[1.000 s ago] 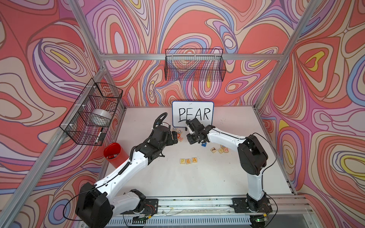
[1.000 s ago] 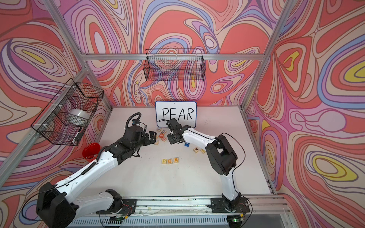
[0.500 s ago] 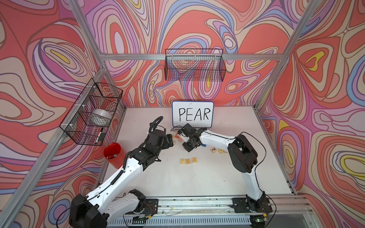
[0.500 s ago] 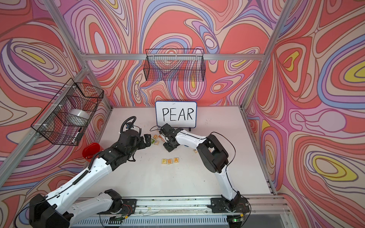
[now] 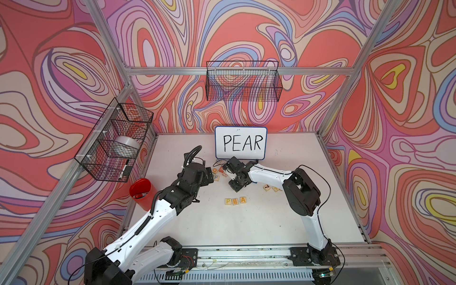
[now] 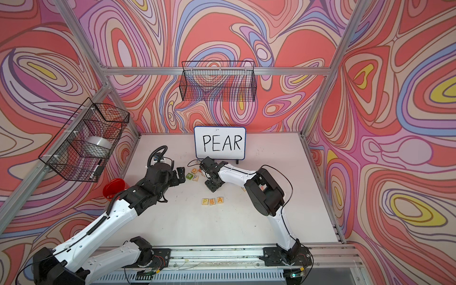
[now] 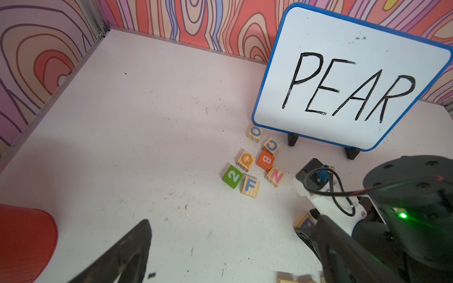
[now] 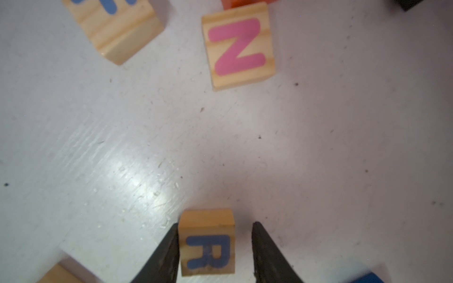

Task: Spell the uppercase word “pear” with letter blocks
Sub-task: Place the letter block at the center of the board.

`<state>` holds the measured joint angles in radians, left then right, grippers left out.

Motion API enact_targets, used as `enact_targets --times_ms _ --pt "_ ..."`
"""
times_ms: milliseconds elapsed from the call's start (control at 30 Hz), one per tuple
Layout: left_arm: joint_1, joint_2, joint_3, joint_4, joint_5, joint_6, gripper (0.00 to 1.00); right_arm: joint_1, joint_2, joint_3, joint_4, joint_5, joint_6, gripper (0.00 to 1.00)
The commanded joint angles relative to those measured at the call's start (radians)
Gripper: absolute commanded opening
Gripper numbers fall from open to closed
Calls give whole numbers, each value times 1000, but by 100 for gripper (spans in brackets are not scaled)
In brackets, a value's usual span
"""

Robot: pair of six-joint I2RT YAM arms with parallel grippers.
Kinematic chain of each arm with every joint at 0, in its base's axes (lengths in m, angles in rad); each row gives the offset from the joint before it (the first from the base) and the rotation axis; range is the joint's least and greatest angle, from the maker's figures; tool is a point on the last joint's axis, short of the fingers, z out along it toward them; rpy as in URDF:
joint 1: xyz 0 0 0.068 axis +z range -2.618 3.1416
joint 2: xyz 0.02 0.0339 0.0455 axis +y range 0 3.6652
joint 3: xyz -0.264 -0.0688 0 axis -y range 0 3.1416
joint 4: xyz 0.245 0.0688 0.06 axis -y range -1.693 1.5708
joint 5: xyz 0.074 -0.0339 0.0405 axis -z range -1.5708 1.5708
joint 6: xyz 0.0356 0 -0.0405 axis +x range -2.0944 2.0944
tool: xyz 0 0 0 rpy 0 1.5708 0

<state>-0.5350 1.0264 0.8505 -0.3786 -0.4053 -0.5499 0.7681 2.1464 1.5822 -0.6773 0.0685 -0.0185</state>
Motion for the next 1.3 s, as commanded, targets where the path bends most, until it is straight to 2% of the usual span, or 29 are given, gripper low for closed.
enact_targets --times_ms 0,367,700,1000,1133,1267 --pt "7 -6 9 -28 -33 20 100 0 2 -48 -24 93 49 49" --pt "9 12 20 -12 -32 43 100 0 -82 -155 12 84 148 48" --pt "9 11 17 -10 -27 37 100 -17 -93 -182 7 192 254 46" --pt "10 6 12 -5 -26 30 100 -29 -175 -226 73 90 315 49" --pt "9 -3 10 -6 -25 31 100 -29 -208 -205 61 67 452 54" --pt "10 1 8 4 -19 27 100 -29 -208 -212 128 51 601 58"
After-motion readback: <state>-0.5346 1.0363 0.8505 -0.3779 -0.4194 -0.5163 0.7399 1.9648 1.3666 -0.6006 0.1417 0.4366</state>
